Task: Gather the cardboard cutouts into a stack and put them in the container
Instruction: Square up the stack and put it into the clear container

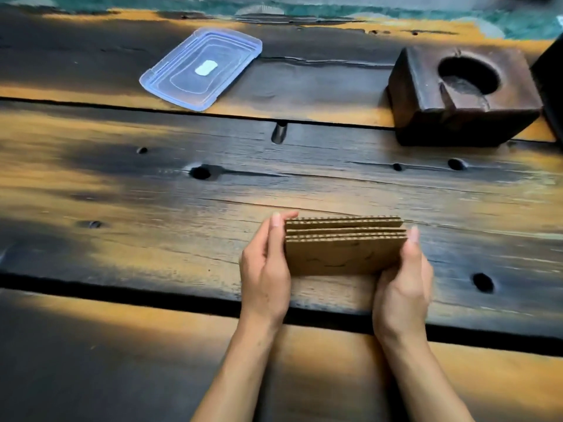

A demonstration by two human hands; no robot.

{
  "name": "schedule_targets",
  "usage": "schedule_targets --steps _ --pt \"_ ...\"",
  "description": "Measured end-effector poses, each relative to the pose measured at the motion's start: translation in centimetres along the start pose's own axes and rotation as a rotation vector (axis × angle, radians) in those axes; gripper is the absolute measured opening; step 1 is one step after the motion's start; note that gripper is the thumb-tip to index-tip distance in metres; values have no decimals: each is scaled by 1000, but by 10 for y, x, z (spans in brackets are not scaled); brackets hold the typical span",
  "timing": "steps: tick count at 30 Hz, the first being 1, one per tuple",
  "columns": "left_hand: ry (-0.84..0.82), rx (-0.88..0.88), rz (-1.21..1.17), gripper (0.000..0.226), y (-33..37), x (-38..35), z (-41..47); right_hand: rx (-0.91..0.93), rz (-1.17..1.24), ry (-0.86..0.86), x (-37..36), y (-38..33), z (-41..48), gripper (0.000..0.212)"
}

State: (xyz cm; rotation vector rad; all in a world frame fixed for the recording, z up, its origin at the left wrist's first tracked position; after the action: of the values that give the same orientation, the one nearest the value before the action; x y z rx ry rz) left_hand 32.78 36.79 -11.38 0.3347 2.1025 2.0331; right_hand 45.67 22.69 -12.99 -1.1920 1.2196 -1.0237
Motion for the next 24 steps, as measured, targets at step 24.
schedule_targets --steps 24 --pt "58 46 25 54 -20 -19 11 -86 -234 130 -4 13 8 48"
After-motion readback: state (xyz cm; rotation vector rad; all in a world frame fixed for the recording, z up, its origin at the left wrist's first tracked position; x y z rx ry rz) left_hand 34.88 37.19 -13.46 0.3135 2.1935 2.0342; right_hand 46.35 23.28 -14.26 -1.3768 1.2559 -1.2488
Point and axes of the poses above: each hand's wrist, its own z-axis towards the middle knuckle, its own x-axis out of the back of the hand, y = z × x, the point moved 5 cm from there along z, towards the middle knuckle, and after that the axes turned 9 degrees about y, right-handed, at the moved point
